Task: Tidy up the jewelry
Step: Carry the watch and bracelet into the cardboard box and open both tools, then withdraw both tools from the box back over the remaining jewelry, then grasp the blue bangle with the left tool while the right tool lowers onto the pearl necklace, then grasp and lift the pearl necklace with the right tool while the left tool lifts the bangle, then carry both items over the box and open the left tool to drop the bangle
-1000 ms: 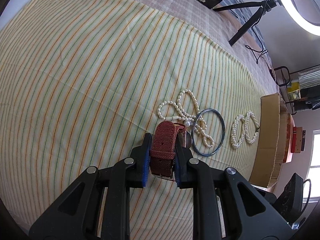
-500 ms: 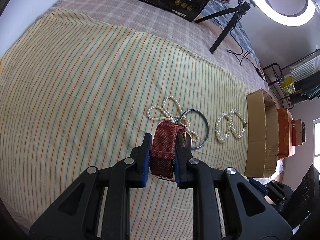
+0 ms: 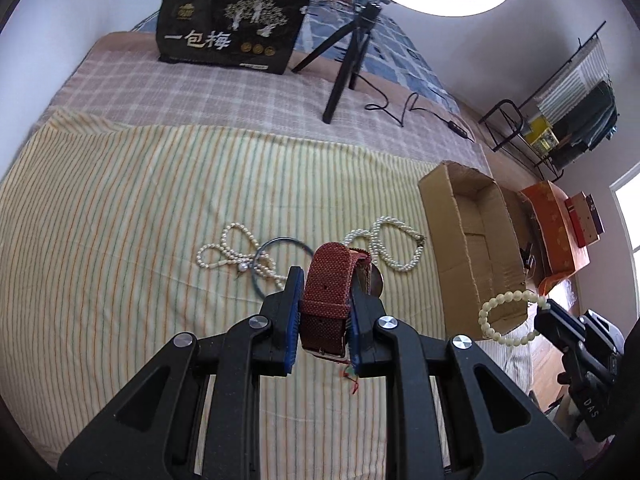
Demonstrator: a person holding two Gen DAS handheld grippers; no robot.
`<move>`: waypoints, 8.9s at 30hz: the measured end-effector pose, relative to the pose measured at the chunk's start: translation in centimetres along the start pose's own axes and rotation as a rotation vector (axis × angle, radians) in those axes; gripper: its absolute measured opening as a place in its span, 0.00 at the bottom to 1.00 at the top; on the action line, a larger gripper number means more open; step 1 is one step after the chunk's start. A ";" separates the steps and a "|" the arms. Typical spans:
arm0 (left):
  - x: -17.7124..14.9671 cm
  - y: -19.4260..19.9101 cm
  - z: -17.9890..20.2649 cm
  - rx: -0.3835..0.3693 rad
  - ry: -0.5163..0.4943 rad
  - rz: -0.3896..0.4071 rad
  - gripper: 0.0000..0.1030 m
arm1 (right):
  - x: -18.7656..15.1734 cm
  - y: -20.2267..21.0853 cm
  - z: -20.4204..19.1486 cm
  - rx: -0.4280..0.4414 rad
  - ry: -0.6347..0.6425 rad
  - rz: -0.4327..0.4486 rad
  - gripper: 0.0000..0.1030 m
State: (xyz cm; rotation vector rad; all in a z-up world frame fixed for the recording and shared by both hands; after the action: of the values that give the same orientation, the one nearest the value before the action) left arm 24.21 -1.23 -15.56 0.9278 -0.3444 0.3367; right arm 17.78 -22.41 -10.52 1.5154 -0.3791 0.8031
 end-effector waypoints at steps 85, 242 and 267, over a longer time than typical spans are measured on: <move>3.6 2.3 -0.7 0.156 -0.251 0.089 0.38 | -2.2 0.7 5.1 -0.218 -0.103 0.072 0.56; -1.3 -3.3 18.3 -0.190 -0.641 -0.059 0.01 | 5.9 6.6 12.1 -0.099 -0.269 0.035 0.06; -6.0 -12.7 21.0 -0.152 -0.728 -0.164 0.01 | 5.8 -4.5 18.0 -0.171 -0.310 -0.085 0.06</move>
State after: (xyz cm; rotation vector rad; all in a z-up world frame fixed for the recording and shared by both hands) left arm 21.20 -26.33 -15.61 0.8978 -0.9400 -0.1932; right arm 29.46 -37.81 -8.76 1.4853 -0.5934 0.4556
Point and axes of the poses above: each gripper's, at about its wrist camera, not at the fingertips, and y roughly against the way its jaws point, z to its right, x to its top, the point moved 3 cm from there along -y, roughly the way its jaws point, and after that the axes turned 13 degrees about -x, right-handed, at the moved point
